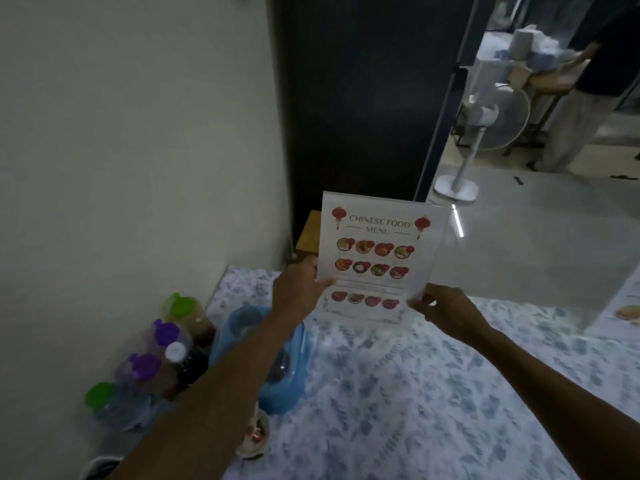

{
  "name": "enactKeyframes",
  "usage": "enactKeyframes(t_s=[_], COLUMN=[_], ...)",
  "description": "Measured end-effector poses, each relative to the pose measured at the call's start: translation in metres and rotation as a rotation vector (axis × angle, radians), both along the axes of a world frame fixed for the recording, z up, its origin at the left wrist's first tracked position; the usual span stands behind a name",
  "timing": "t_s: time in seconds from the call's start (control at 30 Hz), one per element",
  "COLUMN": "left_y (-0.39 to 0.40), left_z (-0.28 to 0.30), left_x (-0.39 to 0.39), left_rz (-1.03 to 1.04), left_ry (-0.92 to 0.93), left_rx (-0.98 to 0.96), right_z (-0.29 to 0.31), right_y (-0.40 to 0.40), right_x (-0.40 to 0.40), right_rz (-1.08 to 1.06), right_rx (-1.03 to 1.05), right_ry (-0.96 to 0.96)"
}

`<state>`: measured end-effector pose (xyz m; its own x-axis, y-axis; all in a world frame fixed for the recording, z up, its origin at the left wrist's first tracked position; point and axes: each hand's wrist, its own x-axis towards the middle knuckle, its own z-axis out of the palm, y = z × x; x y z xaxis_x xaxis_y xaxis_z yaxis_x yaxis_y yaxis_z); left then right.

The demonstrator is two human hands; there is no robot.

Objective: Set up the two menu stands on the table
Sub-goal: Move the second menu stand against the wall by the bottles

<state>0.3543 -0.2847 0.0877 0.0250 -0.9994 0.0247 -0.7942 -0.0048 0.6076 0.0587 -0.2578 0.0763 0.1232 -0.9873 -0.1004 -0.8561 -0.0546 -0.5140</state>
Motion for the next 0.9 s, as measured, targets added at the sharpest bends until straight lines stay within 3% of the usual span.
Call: enactKeyframes(t_s=[0.4, 0.7, 0.9], left_y=[-0.069, -0.121, -0.142], left_z=[0.0, -0.051, -0.08], left_x=[0.115, 0.196, 0.203], left_rz=[0.1, 0.252, 0.331], left_ry=[-0.139, -0.188, -0.158], left_rx=[0.047, 0.105, 0.069], right_z=[-0.024, -0.081, -0.107], right_y=[-0.09, -0.154, -0.178], right_x=[0.127, 0.221, 0.249], right_rz=[0.01, 0.097, 0.048], right_rx=[0.076, 0.115, 0.109], right_ry=[-0.084, -0.152, -0.166])
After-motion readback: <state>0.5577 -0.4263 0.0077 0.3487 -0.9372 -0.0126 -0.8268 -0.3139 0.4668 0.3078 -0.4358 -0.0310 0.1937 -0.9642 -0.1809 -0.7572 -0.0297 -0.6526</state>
